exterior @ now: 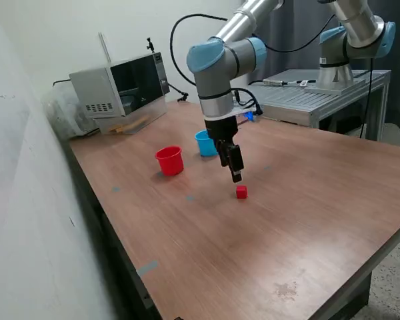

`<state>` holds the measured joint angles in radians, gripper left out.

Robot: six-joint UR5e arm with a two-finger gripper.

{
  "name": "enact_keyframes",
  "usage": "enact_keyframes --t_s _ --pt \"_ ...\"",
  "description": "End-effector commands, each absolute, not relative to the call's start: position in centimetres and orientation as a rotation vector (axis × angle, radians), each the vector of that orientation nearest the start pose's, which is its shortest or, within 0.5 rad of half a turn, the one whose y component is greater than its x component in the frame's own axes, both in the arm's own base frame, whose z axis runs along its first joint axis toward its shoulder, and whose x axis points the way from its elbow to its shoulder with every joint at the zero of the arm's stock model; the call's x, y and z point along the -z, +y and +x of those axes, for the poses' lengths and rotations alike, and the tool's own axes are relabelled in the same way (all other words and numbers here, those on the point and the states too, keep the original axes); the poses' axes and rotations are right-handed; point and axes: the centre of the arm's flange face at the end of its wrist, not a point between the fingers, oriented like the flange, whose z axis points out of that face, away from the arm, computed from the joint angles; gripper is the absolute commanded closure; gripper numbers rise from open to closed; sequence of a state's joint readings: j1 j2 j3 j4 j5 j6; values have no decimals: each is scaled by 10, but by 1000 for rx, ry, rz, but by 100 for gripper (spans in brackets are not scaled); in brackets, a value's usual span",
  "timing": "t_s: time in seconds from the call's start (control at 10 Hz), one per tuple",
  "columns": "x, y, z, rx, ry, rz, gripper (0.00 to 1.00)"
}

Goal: Place red objects in the red bin, and blue objects in the blue bin.

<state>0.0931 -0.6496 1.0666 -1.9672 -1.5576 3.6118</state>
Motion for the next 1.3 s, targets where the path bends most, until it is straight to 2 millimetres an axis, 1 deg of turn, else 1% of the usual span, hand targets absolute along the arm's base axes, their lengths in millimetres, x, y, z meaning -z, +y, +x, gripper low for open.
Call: enact_keyframes --t_s 0.0,0.1,0.2,0.3,0.4,0.5,0.6,0.7,0.8,0.9,1.0,1.1,1.2 --pt "-137 -208 -775 53 2662 -1592 0" --pt "-135 -209 -776 58 2660 -1604 0" --pt "-136 -211 -777 55 2568 -1776 0" --pt "-137 -243 -768 54 2303 -2122 0" --pt "-135 -250 -765 53 2090 -2329 0" --pt "-136 -251 -764 45 1809 -2550 0" --pt "-135 -250 -763 40 1678 -2629 0" --pt "-127 -247 -764 22 1580 -2654 0" --pt "-122 -239 -766 -30 1514 -2636 0" --pt "-114 -231 -769 -32 1459 -2646 0" --pt "-104 -229 -770 -28 1407 -2662 0" --pt "-105 -227 -773 -66 1373 -2671 0" --pt "-105 -226 -773 -70 1359 -2674 0"
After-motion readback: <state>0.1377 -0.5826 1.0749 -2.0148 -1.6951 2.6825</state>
